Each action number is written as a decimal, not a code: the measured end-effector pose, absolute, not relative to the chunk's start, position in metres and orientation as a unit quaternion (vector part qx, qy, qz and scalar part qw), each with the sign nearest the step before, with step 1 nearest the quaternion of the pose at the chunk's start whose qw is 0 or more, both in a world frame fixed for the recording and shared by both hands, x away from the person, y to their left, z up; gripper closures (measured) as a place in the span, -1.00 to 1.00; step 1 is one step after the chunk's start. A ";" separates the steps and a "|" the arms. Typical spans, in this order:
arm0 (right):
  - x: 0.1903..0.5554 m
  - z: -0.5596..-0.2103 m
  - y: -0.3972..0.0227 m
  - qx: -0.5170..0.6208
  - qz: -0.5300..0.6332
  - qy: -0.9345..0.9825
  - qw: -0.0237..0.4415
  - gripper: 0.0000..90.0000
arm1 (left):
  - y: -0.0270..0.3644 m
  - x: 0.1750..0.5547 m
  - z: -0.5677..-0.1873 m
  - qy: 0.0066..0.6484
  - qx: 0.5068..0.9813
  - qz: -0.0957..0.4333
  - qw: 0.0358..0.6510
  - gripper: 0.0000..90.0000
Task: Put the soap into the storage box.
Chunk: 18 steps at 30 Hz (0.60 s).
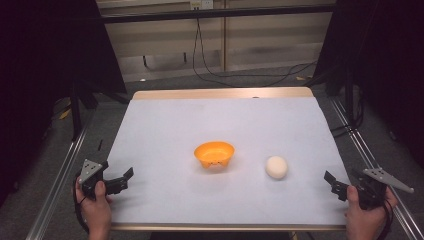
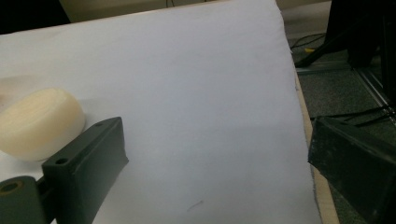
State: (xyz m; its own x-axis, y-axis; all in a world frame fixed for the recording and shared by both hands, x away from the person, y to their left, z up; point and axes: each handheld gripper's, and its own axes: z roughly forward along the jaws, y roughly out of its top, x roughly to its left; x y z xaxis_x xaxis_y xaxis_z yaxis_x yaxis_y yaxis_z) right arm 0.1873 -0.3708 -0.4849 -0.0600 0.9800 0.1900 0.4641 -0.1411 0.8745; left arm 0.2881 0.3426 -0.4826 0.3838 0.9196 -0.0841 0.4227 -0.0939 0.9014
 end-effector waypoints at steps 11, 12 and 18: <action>0.194 -0.482 -0.356 0.589 0.389 0.640 0.302 -0.77 | 0.341 0.285 -0.482 0.479 0.687 0.276 0.471 -1.00; 0.194 -0.481 -0.356 0.588 0.388 0.645 0.297 -0.78 | 0.342 0.285 -0.482 0.479 0.689 0.277 0.469 -1.00; 0.202 -0.479 -0.353 0.581 0.373 0.674 0.262 -0.81 | 0.342 0.285 -0.482 0.477 0.690 0.278 0.468 -1.00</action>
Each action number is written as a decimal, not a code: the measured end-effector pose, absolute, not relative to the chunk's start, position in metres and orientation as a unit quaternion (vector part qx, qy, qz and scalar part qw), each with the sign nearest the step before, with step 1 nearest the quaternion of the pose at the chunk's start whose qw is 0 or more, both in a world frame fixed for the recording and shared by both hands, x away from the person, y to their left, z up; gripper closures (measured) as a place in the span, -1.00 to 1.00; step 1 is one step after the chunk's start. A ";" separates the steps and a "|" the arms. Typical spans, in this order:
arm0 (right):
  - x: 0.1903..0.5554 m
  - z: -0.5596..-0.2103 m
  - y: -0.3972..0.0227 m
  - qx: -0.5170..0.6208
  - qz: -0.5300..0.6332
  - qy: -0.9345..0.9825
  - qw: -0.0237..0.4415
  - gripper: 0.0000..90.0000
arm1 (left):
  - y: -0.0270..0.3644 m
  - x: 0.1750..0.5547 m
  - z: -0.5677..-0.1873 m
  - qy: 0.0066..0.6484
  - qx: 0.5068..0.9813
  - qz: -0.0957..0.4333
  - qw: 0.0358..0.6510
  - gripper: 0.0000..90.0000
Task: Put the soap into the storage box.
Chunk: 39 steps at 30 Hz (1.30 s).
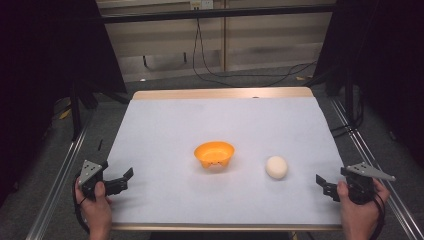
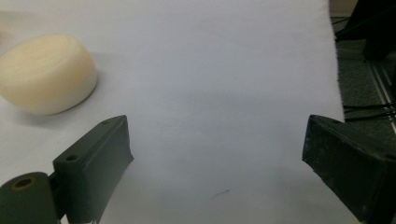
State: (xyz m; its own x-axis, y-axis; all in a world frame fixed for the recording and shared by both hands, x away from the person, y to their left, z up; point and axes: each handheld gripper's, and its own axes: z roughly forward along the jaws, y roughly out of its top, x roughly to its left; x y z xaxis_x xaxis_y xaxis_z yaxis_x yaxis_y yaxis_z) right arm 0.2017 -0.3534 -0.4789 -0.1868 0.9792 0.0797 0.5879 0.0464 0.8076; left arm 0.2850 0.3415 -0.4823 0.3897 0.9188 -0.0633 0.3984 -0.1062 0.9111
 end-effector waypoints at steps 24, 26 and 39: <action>0.257 -0.451 -0.314 0.525 0.298 0.783 0.148 -1.00 | 0.344 0.288 -0.482 0.485 0.689 0.261 0.472 -1.00; 0.262 -0.450 -0.310 0.525 0.293 0.786 0.143 -1.00 | 0.344 0.287 -0.482 0.481 0.690 0.263 0.472 -1.00; 0.286 -0.449 -0.285 0.489 0.255 0.828 0.106 -1.00 | 0.340 0.288 -0.483 0.480 0.695 0.263 0.466 -1.00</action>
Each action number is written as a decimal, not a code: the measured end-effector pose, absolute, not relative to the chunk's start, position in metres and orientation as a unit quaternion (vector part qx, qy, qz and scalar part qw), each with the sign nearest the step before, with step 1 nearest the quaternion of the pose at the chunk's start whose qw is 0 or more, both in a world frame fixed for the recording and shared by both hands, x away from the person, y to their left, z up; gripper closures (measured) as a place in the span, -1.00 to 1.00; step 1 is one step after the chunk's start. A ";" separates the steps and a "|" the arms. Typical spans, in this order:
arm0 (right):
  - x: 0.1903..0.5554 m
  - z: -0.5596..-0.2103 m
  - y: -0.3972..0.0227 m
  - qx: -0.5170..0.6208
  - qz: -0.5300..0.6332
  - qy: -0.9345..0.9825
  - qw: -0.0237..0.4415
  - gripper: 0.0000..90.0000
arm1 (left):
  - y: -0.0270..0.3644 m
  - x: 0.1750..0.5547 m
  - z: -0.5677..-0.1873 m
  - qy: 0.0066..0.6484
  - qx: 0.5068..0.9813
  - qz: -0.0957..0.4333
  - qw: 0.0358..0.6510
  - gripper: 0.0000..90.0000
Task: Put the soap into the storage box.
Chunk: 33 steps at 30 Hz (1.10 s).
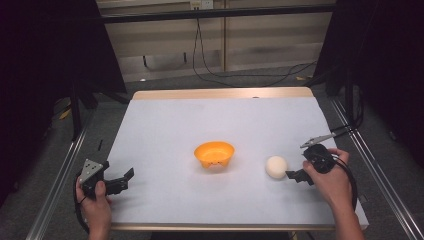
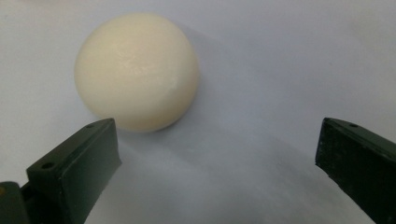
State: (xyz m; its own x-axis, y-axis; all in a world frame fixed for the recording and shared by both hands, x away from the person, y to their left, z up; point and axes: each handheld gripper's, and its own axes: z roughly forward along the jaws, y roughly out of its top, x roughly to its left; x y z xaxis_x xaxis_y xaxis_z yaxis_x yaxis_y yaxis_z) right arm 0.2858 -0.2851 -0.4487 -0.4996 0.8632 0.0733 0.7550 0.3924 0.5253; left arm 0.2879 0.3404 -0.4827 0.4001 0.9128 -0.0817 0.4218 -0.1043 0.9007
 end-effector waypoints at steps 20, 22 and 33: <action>0.308 -0.435 -0.245 0.446 0.238 0.858 0.092 -1.00 | 0.341 0.287 -0.482 0.475 0.697 0.267 0.465 -0.99; 0.309 -0.435 -0.242 0.446 0.236 0.859 0.091 -1.00 | 0.341 0.287 -0.482 0.474 0.698 0.267 0.466 -0.99; 0.322 -0.440 -0.228 0.447 0.211 0.866 0.075 -0.97 | 0.341 0.287 -0.482 0.474 0.698 0.266 0.467 -0.99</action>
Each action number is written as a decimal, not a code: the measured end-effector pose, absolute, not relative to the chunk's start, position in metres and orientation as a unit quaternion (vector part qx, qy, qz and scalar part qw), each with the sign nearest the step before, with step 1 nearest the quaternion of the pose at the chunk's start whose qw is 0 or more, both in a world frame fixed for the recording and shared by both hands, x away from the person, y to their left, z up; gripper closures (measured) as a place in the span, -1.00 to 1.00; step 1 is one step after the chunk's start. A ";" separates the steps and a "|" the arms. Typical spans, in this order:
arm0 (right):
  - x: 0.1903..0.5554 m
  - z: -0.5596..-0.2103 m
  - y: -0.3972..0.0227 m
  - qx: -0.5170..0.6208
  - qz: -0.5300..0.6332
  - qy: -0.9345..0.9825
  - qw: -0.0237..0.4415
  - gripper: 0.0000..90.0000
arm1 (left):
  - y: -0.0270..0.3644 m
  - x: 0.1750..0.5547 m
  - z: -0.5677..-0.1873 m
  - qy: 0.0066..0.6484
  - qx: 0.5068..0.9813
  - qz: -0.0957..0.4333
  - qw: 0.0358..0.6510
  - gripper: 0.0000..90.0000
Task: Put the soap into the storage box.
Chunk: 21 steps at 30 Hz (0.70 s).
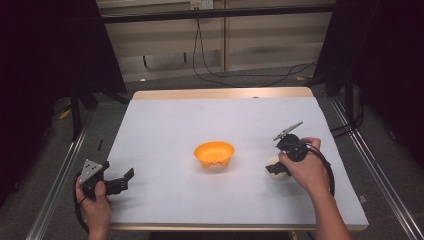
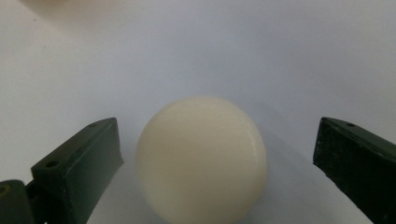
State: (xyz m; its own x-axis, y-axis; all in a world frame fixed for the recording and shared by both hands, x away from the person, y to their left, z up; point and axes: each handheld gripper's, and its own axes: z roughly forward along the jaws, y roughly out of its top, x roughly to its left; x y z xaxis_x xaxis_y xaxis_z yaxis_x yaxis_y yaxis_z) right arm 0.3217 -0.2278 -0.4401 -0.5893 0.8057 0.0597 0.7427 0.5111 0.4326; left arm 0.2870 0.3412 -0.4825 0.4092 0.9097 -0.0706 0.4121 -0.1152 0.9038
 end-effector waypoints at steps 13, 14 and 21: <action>0.317 -0.449 -0.227 0.451 0.205 0.867 0.063 -0.62 | 0.341 0.287 -0.483 0.474 0.697 0.265 0.468 -0.99; 0.317 -0.450 -0.227 0.449 0.207 0.867 0.061 -0.57 | 0.341 0.287 -0.483 0.474 0.697 0.265 0.468 -0.99; 0.316 -0.449 -0.226 0.457 0.206 0.863 0.056 -0.49 | 0.341 0.287 -0.483 0.474 0.697 0.266 0.468 -0.99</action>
